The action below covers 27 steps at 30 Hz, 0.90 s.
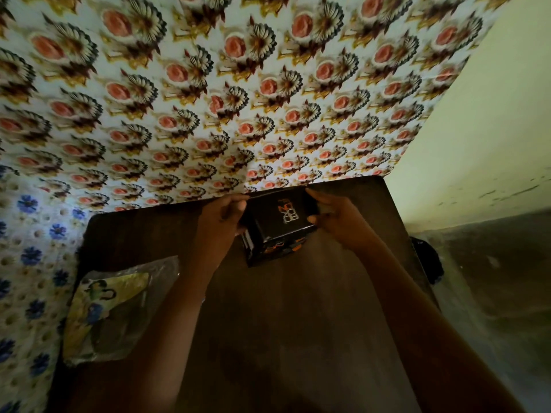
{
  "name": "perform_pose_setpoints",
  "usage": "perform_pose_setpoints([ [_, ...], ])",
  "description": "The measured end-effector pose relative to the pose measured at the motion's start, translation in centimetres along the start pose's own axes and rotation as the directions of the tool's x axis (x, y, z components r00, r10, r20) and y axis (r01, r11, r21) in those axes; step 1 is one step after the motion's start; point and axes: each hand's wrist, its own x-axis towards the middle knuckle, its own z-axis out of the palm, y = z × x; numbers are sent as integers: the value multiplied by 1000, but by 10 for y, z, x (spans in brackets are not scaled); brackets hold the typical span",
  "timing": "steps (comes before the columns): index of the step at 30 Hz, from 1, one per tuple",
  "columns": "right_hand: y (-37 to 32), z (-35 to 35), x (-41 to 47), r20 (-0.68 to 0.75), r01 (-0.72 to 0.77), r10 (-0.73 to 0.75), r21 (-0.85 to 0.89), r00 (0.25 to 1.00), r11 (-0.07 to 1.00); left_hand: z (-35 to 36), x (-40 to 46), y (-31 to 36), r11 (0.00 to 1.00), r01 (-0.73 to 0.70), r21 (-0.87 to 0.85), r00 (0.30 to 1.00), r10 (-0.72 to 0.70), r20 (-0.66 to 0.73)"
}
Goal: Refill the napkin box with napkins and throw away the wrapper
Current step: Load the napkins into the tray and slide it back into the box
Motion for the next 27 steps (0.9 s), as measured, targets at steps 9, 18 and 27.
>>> perform_pose_setpoints([
  [9, 55, -5, -39, -443, -193, 184, 26, 877, 981, 66, -18, -28, 874, 483, -57, 874, -477, 93],
  [18, 70, 5, -43, -99, -280, 384, 523, 918, 805, 80, -37, -58, 970, 117, 212, 990, -96, -105],
  [27, 74, 52, 22, 45, -390, 417, 457, 908, 799, 43, -26, -88, 723, 21, 691, 992, 70, -102],
])
